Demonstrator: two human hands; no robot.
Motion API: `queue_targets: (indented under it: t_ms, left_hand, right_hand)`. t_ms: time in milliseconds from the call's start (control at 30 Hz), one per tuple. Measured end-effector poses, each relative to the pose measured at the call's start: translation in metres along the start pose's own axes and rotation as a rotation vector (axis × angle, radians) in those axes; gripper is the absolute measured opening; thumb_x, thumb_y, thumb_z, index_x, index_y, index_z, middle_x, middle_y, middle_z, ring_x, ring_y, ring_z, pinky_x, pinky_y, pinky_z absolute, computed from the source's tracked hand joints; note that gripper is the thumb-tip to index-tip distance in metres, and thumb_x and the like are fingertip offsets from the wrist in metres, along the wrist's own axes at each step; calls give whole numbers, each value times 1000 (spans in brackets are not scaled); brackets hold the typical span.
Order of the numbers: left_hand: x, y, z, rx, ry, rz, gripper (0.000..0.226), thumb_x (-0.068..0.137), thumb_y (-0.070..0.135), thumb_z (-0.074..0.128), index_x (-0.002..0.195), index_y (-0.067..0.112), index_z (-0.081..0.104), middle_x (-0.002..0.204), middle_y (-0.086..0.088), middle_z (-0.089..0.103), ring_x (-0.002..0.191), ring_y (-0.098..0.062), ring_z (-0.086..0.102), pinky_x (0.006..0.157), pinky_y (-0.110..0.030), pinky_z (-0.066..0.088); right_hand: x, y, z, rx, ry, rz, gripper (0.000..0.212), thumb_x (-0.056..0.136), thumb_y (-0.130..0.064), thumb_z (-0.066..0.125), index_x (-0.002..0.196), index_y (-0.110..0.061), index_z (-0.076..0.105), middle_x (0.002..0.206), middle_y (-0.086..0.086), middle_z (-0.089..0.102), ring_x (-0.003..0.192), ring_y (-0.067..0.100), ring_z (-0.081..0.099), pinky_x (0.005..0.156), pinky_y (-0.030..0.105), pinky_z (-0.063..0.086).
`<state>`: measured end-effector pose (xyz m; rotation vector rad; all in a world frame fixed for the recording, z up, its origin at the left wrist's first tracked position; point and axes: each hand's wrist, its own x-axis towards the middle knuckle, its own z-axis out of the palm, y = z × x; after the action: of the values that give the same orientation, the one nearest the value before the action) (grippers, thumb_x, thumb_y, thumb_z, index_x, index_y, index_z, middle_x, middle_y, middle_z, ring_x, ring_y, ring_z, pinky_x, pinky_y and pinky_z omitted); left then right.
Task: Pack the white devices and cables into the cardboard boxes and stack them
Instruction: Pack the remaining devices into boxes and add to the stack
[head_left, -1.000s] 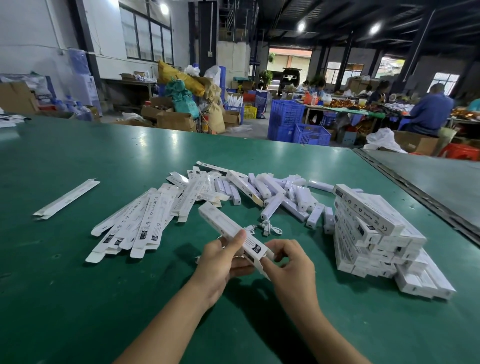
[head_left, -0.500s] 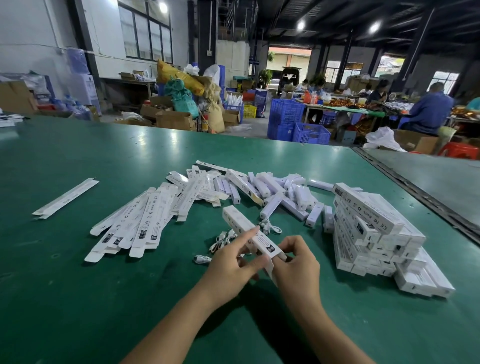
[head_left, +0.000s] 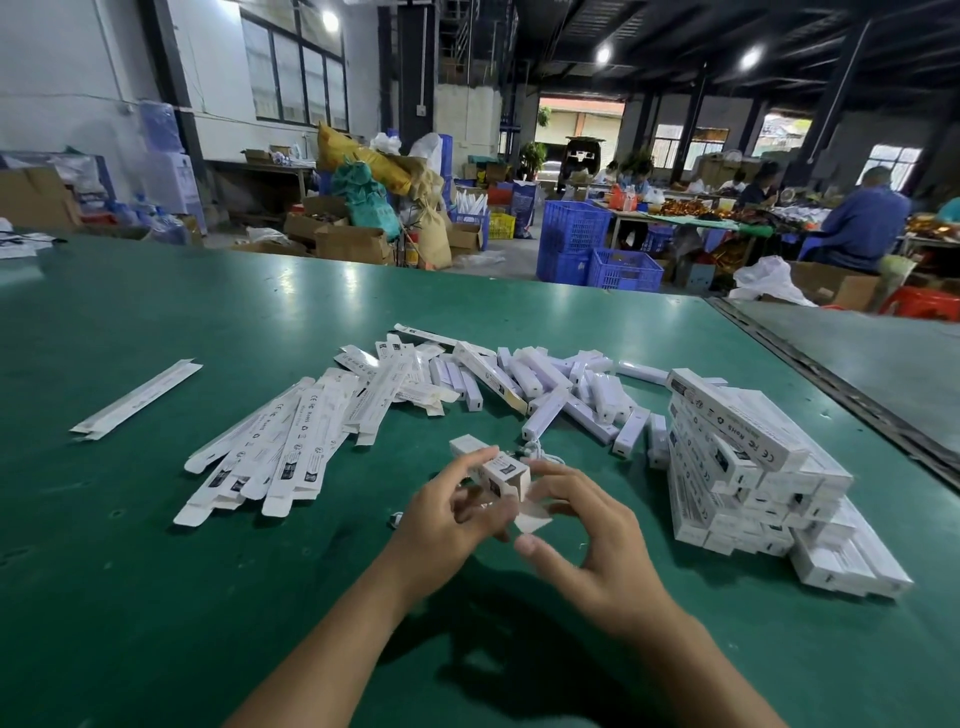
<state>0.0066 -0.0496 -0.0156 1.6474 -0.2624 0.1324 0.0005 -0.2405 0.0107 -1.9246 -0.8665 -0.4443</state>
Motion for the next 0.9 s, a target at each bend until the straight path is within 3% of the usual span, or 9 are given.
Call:
queue_targets:
  t_ms: [133, 200, 300, 433, 600, 733, 900]
  left_hand:
    - [1, -2, 1, 40, 61, 3, 48, 72, 63, 71, 116, 49, 58, 88, 4, 76, 81, -16, 73, 79, -39, 59]
    - [0, -2, 2, 54, 76, 11, 44, 74, 59, 68, 114, 45, 57, 85, 5, 76, 75, -17, 74, 73, -33, 58]
    - [-1, -2, 3, 72, 88, 34, 44, 75, 58, 66, 115, 41, 56, 82, 6, 76, 69, -16, 75, 66, -19, 54]
    - [-1, -2, 5, 103, 85, 55, 42, 77, 60, 66, 114, 41, 58, 83, 1, 75, 69, -18, 75, 72, -28, 58]
    - [-3, -1, 7, 110, 35, 69, 42, 83, 70, 58, 118, 47, 58, 99, 5, 75, 73, -19, 75, 80, -44, 59]
    - [-3, 1, 8, 89, 34, 75, 46, 81, 79, 53, 118, 51, 57, 93, 4, 75, 75, -20, 75, 80, -42, 59]
    - [-2, -1, 8, 59, 67, 66, 51, 77, 82, 54, 117, 52, 59, 89, 0, 74, 75, -20, 75, 75, -30, 57]
  right_hand:
    - [2, 6, -1, -74, -43, -83, 27, 78, -22, 77, 102, -15, 65, 133, -16, 58, 117, 0, 60, 90, 20, 52]
    - [4, 8, 0, -118, -32, -126, 23, 80, -20, 76, 100, -15, 65, 130, -21, 57, 117, -3, 59, 91, 17, 50]
    - [5, 9, 1, -151, 7, -150, 17, 88, -29, 68, 101, -18, 66, 127, -16, 62, 116, -4, 59, 94, 14, 46]
    - [6, 9, 3, -172, 42, -153, 18, 93, -29, 63, 106, -17, 65, 118, -10, 65, 108, -3, 62, 89, 15, 49]
    - [5, 8, 4, -180, 130, -110, 30, 88, -24, 69, 115, -23, 57, 87, -13, 63, 82, -2, 62, 76, 11, 48]
    - [5, 10, 8, -231, 181, -191, 23, 84, -6, 74, 106, -9, 67, 102, -3, 67, 85, -1, 62, 77, 14, 51]
    - [4, 11, 7, -229, 183, -204, 12, 86, -6, 72, 99, -6, 71, 107, -1, 68, 94, 5, 66, 75, 28, 57]
